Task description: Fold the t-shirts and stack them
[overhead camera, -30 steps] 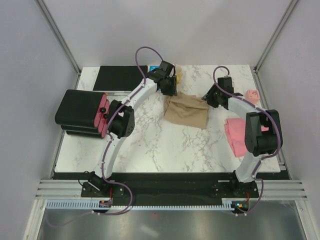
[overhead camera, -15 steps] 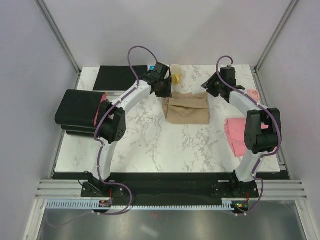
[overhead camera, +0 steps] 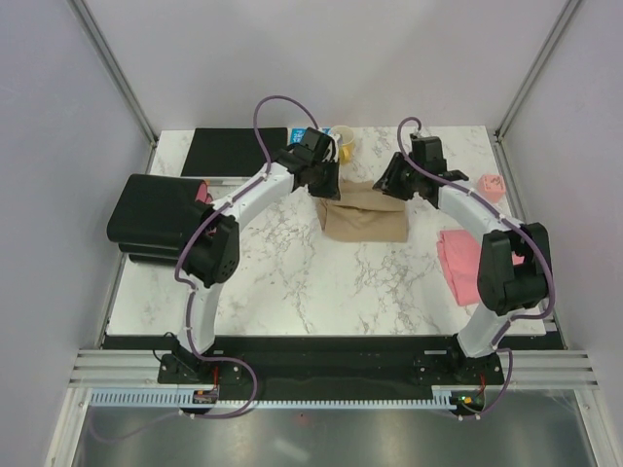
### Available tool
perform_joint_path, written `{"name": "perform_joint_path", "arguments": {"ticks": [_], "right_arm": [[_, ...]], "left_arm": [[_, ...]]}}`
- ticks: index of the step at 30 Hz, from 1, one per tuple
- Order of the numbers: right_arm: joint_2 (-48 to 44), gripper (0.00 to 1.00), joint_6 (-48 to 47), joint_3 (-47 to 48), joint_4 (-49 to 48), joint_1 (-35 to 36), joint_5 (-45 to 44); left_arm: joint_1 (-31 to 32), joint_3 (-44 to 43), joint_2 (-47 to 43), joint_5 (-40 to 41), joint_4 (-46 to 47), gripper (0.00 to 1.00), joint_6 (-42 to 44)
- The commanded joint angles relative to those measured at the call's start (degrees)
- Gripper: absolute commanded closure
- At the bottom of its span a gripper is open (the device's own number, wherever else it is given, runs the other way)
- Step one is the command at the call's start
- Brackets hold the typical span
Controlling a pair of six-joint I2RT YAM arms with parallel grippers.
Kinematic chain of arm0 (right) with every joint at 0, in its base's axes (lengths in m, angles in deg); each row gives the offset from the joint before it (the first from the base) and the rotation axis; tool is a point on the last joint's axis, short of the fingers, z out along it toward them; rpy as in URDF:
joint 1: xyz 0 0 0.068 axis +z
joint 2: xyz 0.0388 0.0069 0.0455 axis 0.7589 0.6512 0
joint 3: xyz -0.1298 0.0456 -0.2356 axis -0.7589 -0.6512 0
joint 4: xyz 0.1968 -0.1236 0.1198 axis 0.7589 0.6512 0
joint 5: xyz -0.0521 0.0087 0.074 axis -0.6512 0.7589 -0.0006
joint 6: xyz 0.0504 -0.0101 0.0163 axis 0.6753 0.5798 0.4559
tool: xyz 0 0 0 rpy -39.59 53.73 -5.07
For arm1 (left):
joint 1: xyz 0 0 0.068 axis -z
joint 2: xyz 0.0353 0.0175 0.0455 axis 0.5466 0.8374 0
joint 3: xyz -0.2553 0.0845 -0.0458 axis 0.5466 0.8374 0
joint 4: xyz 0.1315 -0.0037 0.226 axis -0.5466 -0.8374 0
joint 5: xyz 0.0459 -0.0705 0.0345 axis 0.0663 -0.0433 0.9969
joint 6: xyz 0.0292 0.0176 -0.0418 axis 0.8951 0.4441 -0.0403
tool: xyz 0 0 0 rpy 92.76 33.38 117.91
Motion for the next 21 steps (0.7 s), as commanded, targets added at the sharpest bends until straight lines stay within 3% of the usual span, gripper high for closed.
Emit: {"name": "perform_joint_path", "arguments": {"ticks": [1, 9, 21], "right_arm": [[-0.04, 0.59, -4.19, -2.01, 2.35, 2.33, 0.43], [4.18, 0.59, -5.25, -2.54, 4.11, 5.50, -2.47], [9.89, 0.63, -6.04, -0.17, 3.15, 7.17, -7.12]], "left_arm": [[2.09, 0.50, 0.69, -3.97, 1.61, 0.92, 2.65], [6.05, 3.13, 2.81, -4.50, 2.31, 0.98, 2.83], [8.16, 8.93, 6.58, -3.01, 6.53, 0.98, 1.68]]}}
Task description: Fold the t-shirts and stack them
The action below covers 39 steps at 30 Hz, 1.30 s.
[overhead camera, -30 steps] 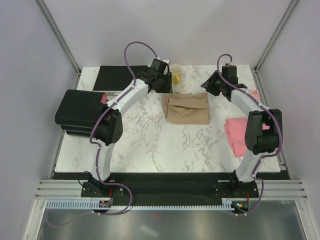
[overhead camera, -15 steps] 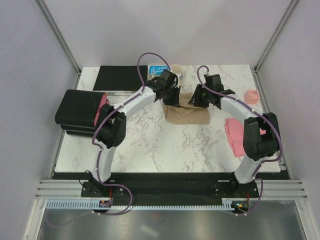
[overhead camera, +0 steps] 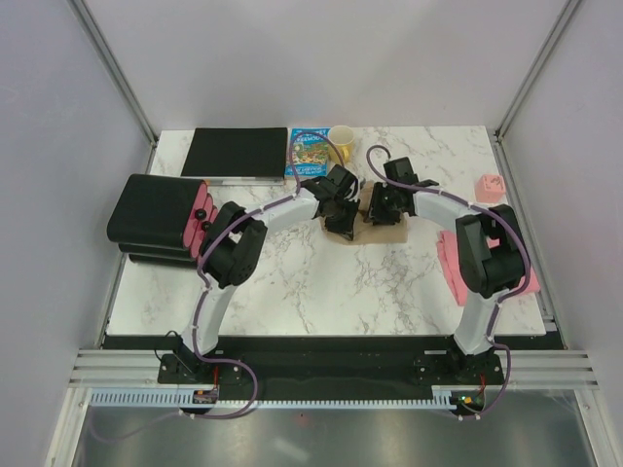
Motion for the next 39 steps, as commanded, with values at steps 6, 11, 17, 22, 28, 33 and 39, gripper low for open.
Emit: {"name": "perform_joint_path", "arguments": {"ticks": [6, 11, 17, 22, 28, 33, 39], "right_arm": [[3.11, 0.64, -1.70, 7.10, -2.76, 0.39, -5.41], [7.32, 0.64, -2.49, 12.73, -2.06, 0.39, -6.82], [11.28, 0.64, -3.19, 19.93, -1.00, 0.30, -8.05], [14.09, 0.64, -5.38, 23.72, -0.12, -0.05, -11.83], [15.85, 0.63, -7.93, 27.76, -0.12, -0.75, -14.55], [16.73, 0.63, -10.05, 29.09, 0.49, -1.45, -16.40], [14.72, 0.62, -11.36, 26.10, 1.28, -1.63, -17.02]], "left_arm": [[1.19, 3.79, 1.30, 0.71, 3.34, 0.98, 1.40], [1.46, 7.48, 0.25, 0.89, 4.04, 0.98, 1.49], [1.81, 10.64, -0.63, 1.06, 4.40, 0.98, 1.75], [2.07, 13.10, -1.51, 0.89, 4.57, 0.98, 2.01], [2.86, 17.06, -3.53, 0.62, 5.01, 0.98, 2.02], [3.74, 19.95, -4.67, 0.10, 4.93, 0.98, 2.02], [5.41, 25.40, -8.62, -0.52, 5.01, 0.98, 1.40]]}}
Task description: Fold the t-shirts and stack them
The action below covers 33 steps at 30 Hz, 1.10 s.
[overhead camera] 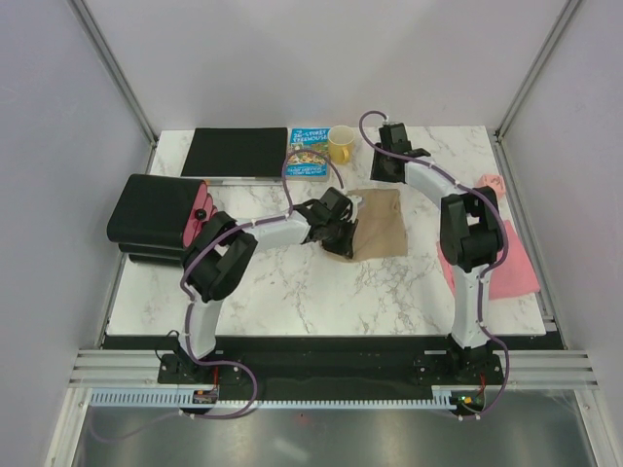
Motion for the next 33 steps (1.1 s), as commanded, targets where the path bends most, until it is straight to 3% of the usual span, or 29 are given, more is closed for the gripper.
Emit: {"name": "perform_joint_path", "arguments": {"ticks": [1, 8, 12, 13, 14, 17, 21, 24, 30, 33], "right_arm": [[-1.77, 0.63, -2.16, -1.35, 0.71, -0.08, -2.11], [-13.97, 0.62, -0.67, -9.60, 1.59, 0.01, 2.54], [-22.14, 0.60, 0.30, -11.11, 6.84, 0.53, 4.74], [-23.47, 0.59, 0.30, -11.20, 8.09, 0.71, 5.27], [-24.70, 0.57, 0.04, -11.55, 9.23, 0.97, 5.71], [-29.80, 0.55, -0.14, -12.69, 15.28, 1.68, 6.50], [-37.52, 0.53, 0.55, -18.22, 18.81, 2.03, 9.75], [-43.40, 0.53, 2.57, -26.47, 18.12, 4.04, 11.33], [-50.71, 0.52, 6.53, -38.61, 18.47, 7.39, 13.62], [-53.35, 0.48, 6.98, -42.57, 17.33, 7.39, 12.22]], "left_arm": [[2.42, 7.16, -0.39, 0.18, -9.02, 0.98, 1.31], [4.35, 17.18, -9.79, 0.01, -9.63, 0.98, -0.35], [5.67, 21.31, -17.06, 0.26, -11.30, 0.98, -1.23], [5.58, 21.58, -19.09, 1.75, -11.30, 0.92, -1.76], [5.67, 21.49, -21.81, 3.94, -11.48, 0.77, -3.07], [4.36, 17.64, -29.30, 13.52, -12.80, 0.52, -3.26], [0.23, 8.34, -28.88, 15.82, -16.92, 0.50, -2.82], [-0.66, 6.03, -27.64, 17.40, -18.69, 0.50, -1.06], [-3.46, 6.46, -25.44, 14.34, -18.95, 0.50, -1.85], [-6.19, 9.26, -25.01, 10.20, -17.20, 0.43, -3.78]]}}
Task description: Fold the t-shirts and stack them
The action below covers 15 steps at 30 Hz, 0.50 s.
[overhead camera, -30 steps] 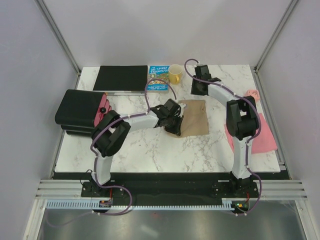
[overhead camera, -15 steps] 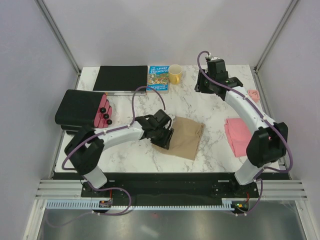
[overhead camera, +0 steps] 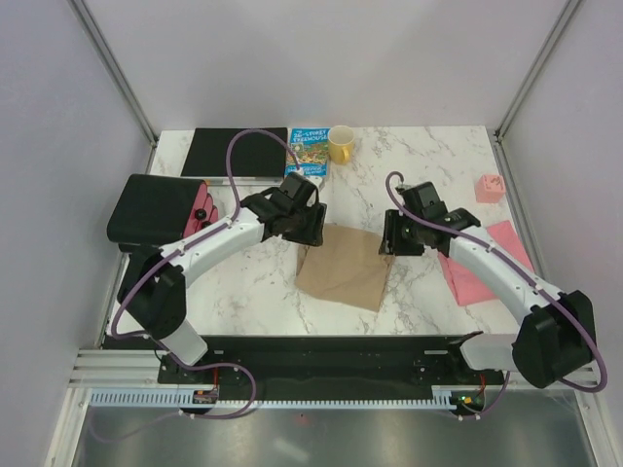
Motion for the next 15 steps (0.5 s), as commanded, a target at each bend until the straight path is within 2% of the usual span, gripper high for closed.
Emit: {"name": "perform_joint_path", "arguments": {"ticks": [1, 8, 15], "right_arm": [[-5.28, 0.46, 2.17, -4.34, -0.99, 0.07, -0.42], [-6.42, 0.40, 4.80, -15.24, -7.48, 0.07, 1.86], [-6.60, 0.38, 7.09, -24.39, -16.72, 0.07, 4.24]], "left_arm": [[-3.61, 3.68, 0.87, -4.07, 1.14, 0.39, -1.99], [-9.76, 10.36, 1.58, -12.67, 3.96, 0.36, -3.14], [-10.65, 13.97, 0.17, -16.99, 5.98, 0.36, -2.35]]}}
